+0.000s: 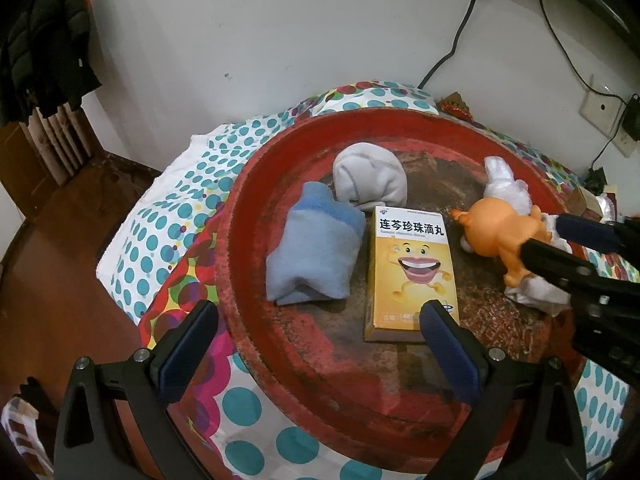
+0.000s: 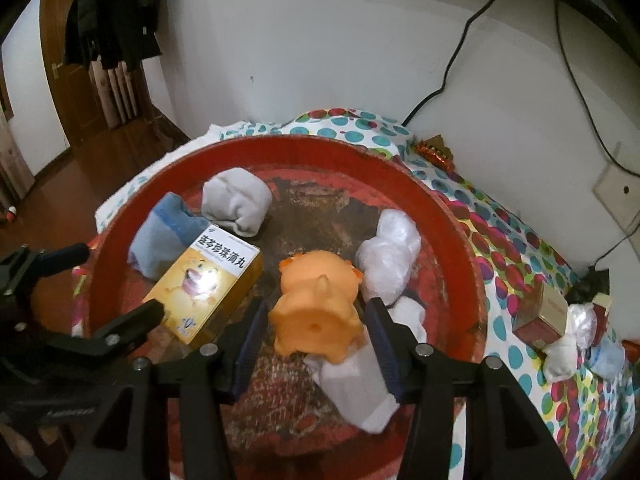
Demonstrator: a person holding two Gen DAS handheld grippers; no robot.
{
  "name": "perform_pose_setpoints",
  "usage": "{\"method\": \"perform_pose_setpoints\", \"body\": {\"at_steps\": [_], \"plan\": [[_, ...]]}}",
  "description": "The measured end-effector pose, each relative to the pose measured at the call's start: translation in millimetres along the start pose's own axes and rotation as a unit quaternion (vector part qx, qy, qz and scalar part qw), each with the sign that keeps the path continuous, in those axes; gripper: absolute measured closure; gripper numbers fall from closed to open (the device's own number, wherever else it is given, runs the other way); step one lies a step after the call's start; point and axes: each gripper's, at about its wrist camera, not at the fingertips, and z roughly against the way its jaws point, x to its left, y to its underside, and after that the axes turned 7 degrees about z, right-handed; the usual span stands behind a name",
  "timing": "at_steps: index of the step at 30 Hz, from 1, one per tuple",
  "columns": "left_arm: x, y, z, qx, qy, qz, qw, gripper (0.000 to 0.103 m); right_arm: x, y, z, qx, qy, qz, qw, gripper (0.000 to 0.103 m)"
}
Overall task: Organize objects
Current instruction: 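Lower the orange toy onto the tray and open the right gripper, then move the right gripper to the white rolled sock and grasp it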
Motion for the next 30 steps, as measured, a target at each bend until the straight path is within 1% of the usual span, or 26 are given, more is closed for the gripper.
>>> {"method": "perform_pose_setpoints", "body": {"at_steps": [8,11,15,19,22,25,27,30], "plan": [[-5,3,3,-0.001,-0.003,-0.008,1.0000,0.002,-25,22,29,-0.017,0.010,-0.030,0.999,0.050],[-8,4,4,-0.002,-0.004,-0.015,0.9999,0.002,-45,33,39,-0.022,0.023,-0.046,0.998,0.050],[-10,3,6,-0.002,0.009,-0.012,0.9999,0.002,-86,53,48,-0.028,0.058,-0.078,0.995,0.050],[-14,4,5,-0.003,0.009,-0.018,0.9998,0.002,-136,74,42,-0.020,0.092,-0.128,0.987,0.050],[-17,4,7,-0.010,0.008,-0.021,0.9997,0.002,-166,87,33,-0.010,0.113,-0.147,0.983,0.050],[-21,5,8,-0.014,0.017,-0.024,0.9995,0.002,-183,94,19,0.000,0.126,-0.159,0.979,0.050],[-23,6,8,-0.014,0.016,-0.026,0.9994,0.002,-193,97,11,0.004,0.125,-0.169,0.978,0.050],[-28,8,5,-0.013,0.010,-0.036,0.9992,0.002,-202,95,-4,0.014,0.133,-0.174,0.976,0.050]]}}
